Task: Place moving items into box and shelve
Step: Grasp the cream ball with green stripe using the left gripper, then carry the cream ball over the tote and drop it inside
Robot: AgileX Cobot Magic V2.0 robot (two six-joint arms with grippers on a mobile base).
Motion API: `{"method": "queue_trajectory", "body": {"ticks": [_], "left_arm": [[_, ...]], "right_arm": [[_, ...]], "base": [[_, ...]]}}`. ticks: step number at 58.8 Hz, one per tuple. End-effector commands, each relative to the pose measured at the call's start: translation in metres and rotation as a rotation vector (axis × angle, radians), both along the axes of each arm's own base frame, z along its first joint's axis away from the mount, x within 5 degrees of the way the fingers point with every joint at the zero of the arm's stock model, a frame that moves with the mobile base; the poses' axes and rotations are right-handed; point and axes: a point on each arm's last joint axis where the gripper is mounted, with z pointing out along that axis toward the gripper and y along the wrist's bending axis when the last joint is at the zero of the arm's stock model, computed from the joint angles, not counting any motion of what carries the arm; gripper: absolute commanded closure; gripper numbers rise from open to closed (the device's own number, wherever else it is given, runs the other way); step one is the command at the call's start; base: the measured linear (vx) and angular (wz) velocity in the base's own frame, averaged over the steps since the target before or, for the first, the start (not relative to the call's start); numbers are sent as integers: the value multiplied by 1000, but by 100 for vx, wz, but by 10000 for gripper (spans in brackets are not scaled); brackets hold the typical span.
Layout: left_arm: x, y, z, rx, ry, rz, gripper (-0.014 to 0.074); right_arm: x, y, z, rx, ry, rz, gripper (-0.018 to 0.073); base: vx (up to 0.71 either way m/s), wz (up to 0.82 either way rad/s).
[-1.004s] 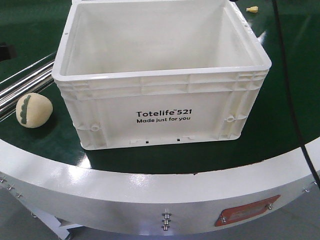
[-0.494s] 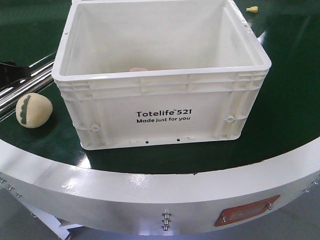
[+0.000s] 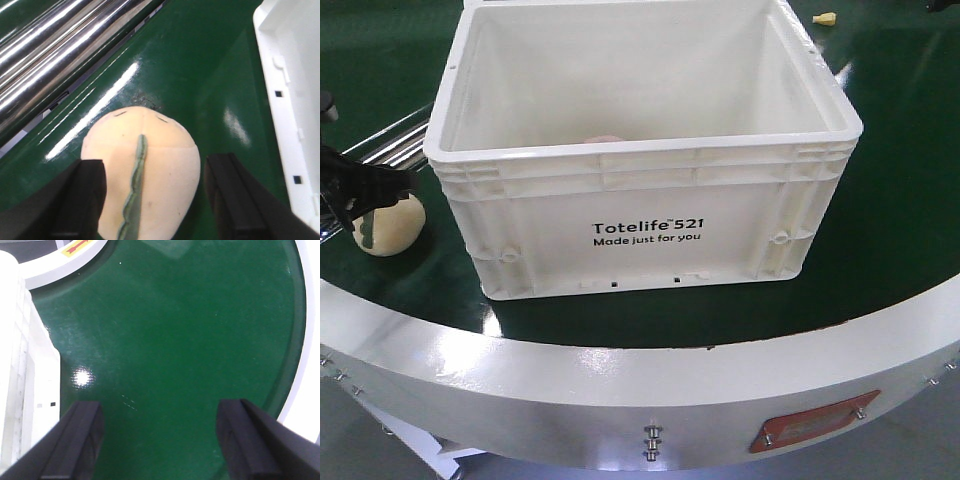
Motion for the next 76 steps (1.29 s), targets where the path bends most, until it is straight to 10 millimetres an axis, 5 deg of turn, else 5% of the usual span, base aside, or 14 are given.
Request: {"method": "queue_trajectory", "body": {"ticks": [1,20,28,39,45,61,76], "left_arm": [[9,2,20,-2,-129,18,74],[16,2,0,10,-79,9,162],[18,3,-5,30,-68,-6,287],[17,3,-4,84,-63,-66,606],[14,2,-1,79,-50,-65,606],[-8,1,60,86,-252,-49,605],[-65,-2,149,103,-597,-29,605]], "right_arm": [[-11,-3,29,-25,-127,10,26],[-11,-1,28,2,-127,17,26],[-11,0,28,10,-126,23,26],[-12,0,27,13,-117,23,26],[-12,0,27,10,-112,25,26],[-12,0,27,11,-110,25,34],[-12,0,27,15,-108,25,70]], "base": [[0,0],[0,0],[0,0],[0,0],[0,0],[0,0],[0,0]]}}
